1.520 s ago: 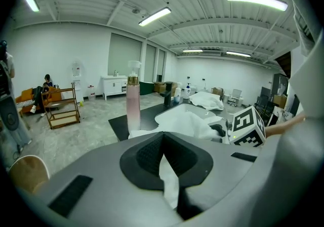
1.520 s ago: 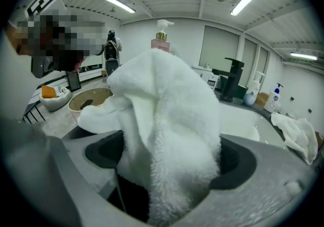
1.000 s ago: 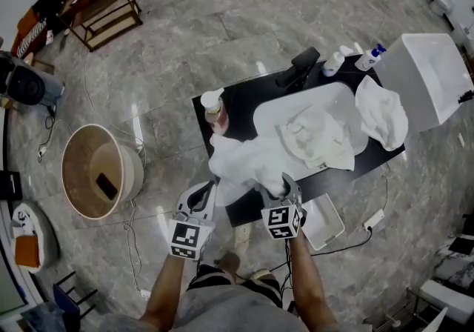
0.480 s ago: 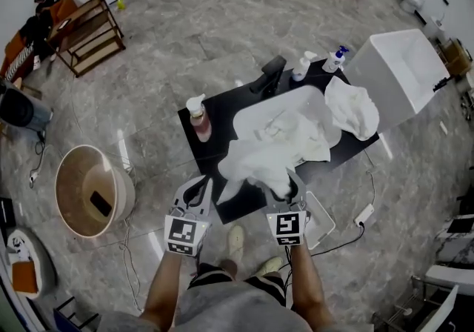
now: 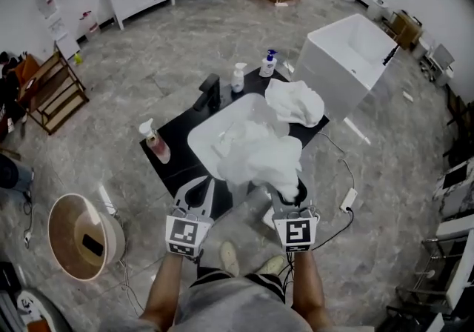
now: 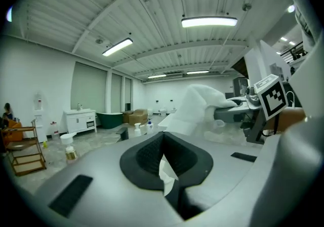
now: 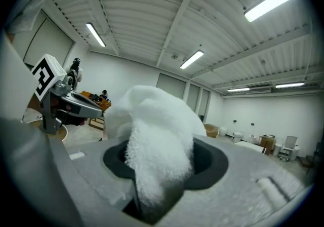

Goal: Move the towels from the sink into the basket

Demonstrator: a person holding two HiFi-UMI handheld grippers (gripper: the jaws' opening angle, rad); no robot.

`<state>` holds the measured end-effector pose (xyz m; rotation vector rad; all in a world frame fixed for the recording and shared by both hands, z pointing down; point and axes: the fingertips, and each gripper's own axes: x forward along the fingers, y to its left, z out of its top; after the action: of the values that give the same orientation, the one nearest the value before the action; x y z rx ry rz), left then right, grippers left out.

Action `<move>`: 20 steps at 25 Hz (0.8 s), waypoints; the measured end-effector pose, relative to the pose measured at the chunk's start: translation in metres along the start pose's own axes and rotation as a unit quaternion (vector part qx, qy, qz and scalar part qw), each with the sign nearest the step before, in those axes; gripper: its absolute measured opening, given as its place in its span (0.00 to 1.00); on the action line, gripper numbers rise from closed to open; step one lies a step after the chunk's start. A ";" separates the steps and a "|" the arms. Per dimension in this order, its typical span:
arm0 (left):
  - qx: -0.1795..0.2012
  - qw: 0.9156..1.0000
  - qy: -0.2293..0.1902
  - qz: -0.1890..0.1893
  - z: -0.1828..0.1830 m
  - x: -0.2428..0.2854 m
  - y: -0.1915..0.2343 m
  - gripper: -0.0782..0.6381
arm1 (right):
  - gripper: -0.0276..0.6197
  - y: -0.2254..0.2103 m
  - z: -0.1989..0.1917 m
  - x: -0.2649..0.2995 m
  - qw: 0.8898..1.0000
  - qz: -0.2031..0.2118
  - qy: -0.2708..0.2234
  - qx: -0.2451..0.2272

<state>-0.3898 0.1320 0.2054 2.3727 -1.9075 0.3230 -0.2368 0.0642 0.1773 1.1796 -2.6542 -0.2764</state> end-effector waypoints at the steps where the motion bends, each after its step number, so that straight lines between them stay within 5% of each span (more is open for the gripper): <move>1: 0.004 1.000 -0.003 -0.012 0.006 0.007 -0.013 0.12 | 0.37 -0.013 0.001 -0.010 1.000 -0.013 -0.002 0.001; 12: 0.030 0.989 -0.031 -0.143 0.050 0.079 -0.164 0.12 | 0.37 -0.148 -0.023 -0.143 0.987 -0.159 0.013 0.018; 20: 0.033 0.978 -0.014 -0.205 0.030 0.120 -0.265 0.12 | 0.37 -0.203 -0.101 -0.210 0.976 -0.199 0.073 0.044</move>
<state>-0.1042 0.0707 0.2197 2.7430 -1.3812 0.3241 0.0718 0.0788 0.1949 1.6896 -2.3093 -0.1302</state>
